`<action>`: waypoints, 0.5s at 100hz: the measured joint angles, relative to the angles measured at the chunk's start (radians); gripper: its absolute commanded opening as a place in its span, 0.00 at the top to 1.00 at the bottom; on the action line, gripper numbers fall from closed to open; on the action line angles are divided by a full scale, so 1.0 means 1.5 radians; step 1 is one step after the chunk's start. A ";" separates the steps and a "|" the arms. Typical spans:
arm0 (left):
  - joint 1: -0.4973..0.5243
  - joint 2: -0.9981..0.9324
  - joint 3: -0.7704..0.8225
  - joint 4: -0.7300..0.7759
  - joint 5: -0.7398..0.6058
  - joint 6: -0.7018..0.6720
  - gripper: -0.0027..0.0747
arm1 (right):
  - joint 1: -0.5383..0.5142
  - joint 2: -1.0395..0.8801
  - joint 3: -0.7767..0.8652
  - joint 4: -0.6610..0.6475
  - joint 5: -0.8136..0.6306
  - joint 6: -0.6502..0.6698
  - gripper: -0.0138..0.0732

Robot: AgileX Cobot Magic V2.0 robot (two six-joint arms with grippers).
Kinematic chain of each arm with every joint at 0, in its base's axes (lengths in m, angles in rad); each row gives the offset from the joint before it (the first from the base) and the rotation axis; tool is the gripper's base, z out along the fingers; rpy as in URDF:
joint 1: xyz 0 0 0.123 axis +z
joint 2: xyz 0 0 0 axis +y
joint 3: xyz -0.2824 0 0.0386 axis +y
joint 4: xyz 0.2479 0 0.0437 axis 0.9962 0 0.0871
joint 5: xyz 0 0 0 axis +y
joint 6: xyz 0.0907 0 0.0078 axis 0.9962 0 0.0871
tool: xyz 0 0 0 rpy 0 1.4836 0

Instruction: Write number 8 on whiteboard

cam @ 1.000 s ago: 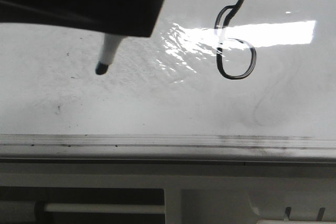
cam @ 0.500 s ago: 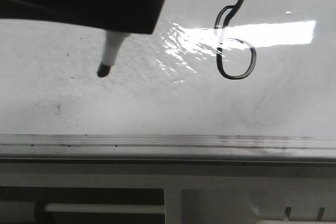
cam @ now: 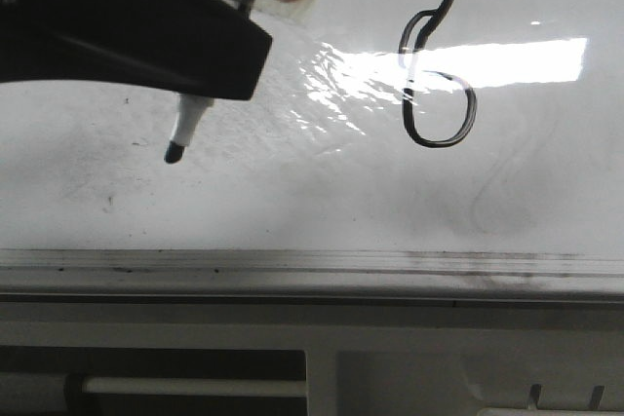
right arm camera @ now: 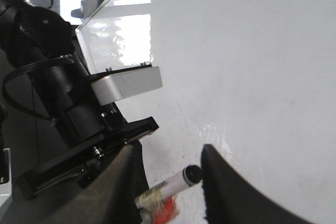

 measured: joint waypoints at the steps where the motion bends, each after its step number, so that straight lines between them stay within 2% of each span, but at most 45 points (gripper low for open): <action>1: 0.000 0.000 0.000 -0.002 -0.005 -0.007 0.99 | -0.001 0.000 0.000 0.000 0.000 0.000 0.78; 9: 0.000 0.000 0.000 -0.012 -0.062 -0.037 0.99 | -0.014 -0.004 0.000 0.000 0.000 0.000 0.93; 31: -0.015 0.004 0.000 -0.025 -0.218 -0.083 0.99 | -0.036 -0.006 0.000 -0.001 0.006 0.000 0.91; 50: -0.084 0.033 -0.006 -0.041 -0.379 -0.089 0.99 | -0.054 -0.006 0.000 -0.001 0.018 0.000 0.91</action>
